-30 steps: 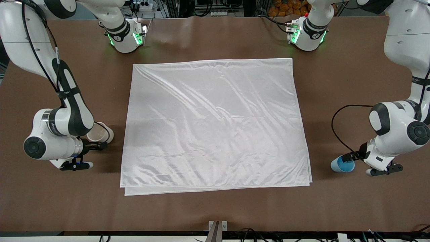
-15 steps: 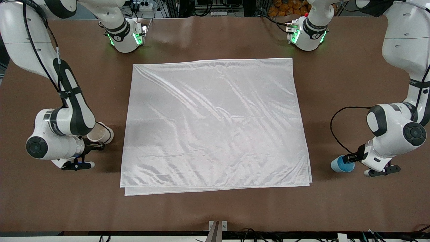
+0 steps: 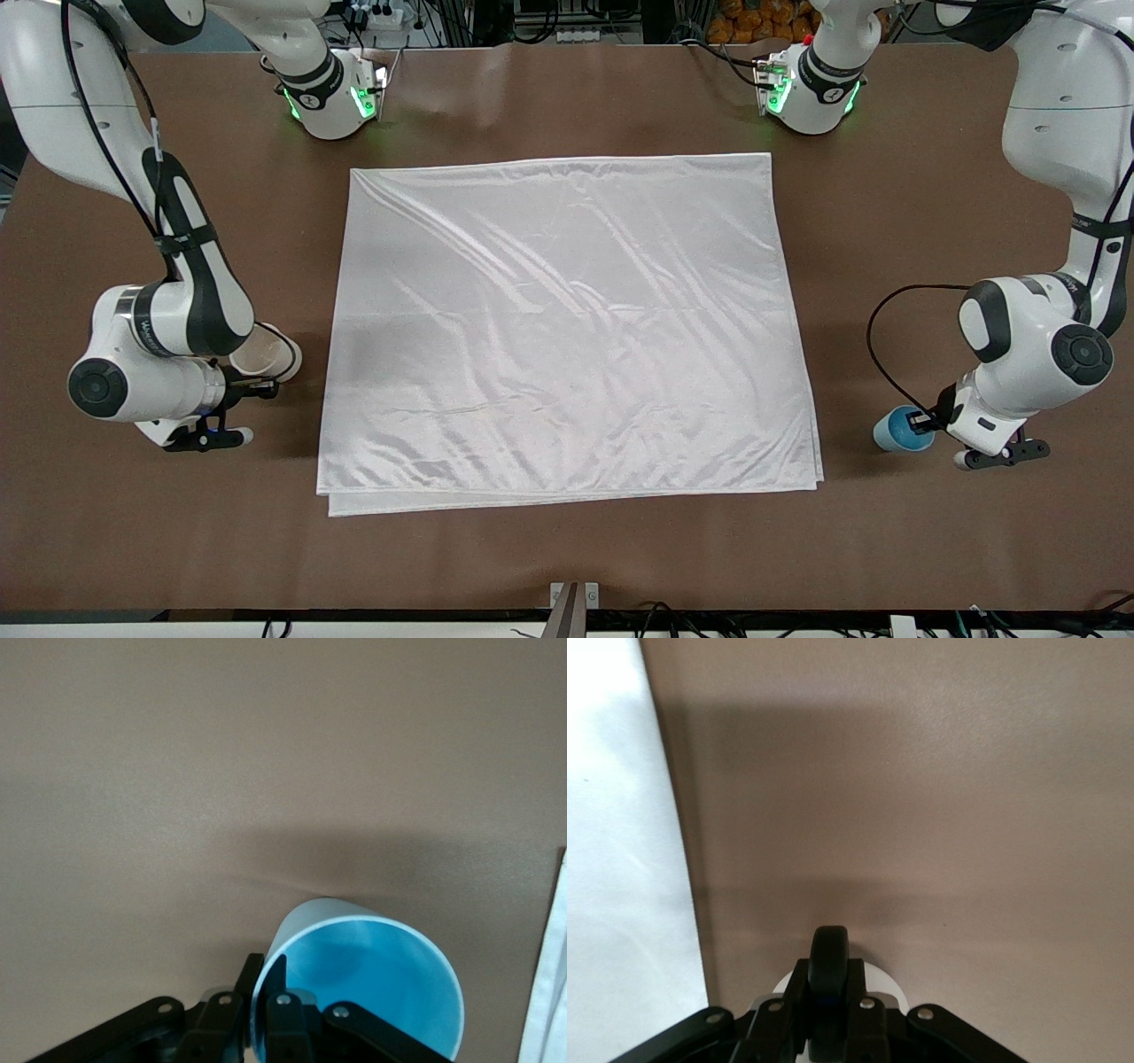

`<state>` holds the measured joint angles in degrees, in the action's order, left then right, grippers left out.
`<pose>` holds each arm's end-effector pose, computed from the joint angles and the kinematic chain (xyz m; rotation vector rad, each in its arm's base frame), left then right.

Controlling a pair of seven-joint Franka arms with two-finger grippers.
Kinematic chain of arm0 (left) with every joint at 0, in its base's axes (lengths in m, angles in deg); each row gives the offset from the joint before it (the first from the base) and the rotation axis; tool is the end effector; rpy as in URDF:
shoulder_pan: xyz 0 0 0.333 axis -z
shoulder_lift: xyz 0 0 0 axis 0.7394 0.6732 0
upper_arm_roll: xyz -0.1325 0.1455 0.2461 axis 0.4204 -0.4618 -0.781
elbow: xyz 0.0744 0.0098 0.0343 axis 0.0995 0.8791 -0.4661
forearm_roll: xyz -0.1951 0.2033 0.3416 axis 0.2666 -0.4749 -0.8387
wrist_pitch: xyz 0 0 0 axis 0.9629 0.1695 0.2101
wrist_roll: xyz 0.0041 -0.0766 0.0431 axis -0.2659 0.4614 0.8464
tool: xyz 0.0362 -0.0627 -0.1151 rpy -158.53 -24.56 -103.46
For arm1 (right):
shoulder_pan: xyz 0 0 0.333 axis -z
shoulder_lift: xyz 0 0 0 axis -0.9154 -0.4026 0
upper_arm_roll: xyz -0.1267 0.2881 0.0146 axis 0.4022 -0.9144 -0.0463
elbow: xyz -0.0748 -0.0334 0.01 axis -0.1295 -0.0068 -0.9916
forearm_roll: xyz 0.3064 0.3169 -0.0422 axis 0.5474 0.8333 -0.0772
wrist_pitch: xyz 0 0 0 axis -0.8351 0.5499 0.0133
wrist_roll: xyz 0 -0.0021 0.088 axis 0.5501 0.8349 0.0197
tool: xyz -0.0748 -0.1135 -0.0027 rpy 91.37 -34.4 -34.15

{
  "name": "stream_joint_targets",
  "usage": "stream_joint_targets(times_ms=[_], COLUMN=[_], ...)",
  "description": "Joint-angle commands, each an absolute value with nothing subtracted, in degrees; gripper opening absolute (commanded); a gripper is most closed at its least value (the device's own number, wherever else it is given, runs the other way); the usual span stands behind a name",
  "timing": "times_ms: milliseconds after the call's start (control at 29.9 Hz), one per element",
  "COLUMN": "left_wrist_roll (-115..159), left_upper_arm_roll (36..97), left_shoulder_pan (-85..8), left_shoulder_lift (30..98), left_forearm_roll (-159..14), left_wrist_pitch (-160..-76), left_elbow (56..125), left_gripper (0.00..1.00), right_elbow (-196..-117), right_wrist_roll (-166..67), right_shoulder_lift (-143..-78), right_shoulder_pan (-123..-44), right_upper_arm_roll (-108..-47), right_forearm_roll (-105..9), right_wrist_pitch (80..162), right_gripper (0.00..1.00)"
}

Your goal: Place blue cup into white mug on cloth

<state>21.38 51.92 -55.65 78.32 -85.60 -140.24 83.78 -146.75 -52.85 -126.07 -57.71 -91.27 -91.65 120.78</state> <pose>0.7398 0.0617 0.1628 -3.1203 -0.2266 -0.1791 0.7115 -0.0223 0.1758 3.1160 0.1101 -0.3372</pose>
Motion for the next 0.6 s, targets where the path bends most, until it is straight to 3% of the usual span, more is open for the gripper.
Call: stream_joint_targets(times_ms=[0,301,568], left_wrist_roll=[21.17,21.87,24.60], left_upper_arm_roll=[51.80,53.29,55.75], left_shoulder_pan=[-55.59,-55.86,-55.77], left_shoulder_lift=[78.55,74.51,68.01], left_forearm_roll=[-89.46,-89.02,-88.58], left_wrist_pitch=[-140.99,-140.03,-132.83], left_elbow=[83.27,83.54,83.27], left_gripper=[0.00,0.00,0.00], right_elbow=[-145.77,-141.29,-139.18], right_wrist_roll=[-52.81,-54.39,-55.62], right_shoulder_lift=[-123.74,-123.12,-123.12], right_shoulder_pan=[-57.73,-58.61,-61.16], right_upper_arm_roll=[-91.91,-94.90,-95.08], right_forearm_roll=[-91.88,-87.76,-83.53], right_wrist_pitch=[117.18,110.50,109.71], right_gripper=[0.00,0.00,0.00])
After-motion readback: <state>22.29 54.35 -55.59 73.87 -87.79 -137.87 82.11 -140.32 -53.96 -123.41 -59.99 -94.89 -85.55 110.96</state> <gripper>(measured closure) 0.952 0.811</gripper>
